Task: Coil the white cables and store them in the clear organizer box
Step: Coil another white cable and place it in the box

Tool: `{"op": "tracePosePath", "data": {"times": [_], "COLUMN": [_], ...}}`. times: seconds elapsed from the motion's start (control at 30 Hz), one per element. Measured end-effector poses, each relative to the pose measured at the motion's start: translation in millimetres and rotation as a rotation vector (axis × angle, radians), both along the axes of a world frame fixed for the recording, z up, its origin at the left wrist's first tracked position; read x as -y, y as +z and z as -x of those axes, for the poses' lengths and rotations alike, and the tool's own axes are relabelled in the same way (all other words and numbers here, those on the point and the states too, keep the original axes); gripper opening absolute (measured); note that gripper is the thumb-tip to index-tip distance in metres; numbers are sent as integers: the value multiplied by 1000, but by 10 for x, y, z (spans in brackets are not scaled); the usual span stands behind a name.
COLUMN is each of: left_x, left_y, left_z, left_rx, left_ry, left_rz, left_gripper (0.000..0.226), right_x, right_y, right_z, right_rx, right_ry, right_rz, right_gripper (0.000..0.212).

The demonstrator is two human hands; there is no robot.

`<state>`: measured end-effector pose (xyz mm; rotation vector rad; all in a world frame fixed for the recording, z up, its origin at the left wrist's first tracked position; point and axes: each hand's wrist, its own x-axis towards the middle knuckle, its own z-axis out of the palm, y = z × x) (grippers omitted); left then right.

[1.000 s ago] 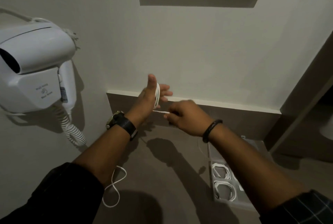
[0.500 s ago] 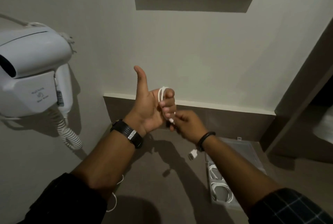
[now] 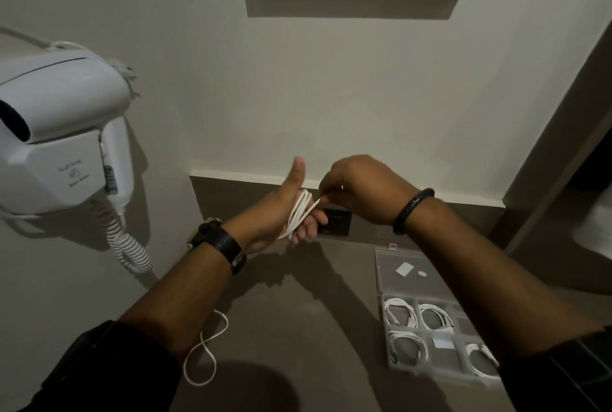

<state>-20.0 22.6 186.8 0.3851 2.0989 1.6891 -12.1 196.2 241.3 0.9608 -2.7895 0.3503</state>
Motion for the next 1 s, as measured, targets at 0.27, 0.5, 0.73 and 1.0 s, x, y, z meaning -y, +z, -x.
{"op": "tracePosePath", "data": {"times": [0.27,0.5,0.73,1.0], "left_x": [62,34,-16,-118], "left_y": [32,0,-11,-89], "left_z": [-41,-60,-99,-87], "left_rx": [344,442,356,42], "left_ry": [-230,-274,-365,57], "left_rz": [-339,-525,-442,-315], "left_gripper": [65,42,30,24], "right_x": [-26,78,-63,-100], "right_y": [-332,-478,-478,-656], "right_z": [-30,-124,-156,-132], "right_rx": [-179,284,469,147], "right_ry": [-27,33,50,-214], "right_rz": [325,913,853,848], "right_gripper": [17,22,18,10]}}
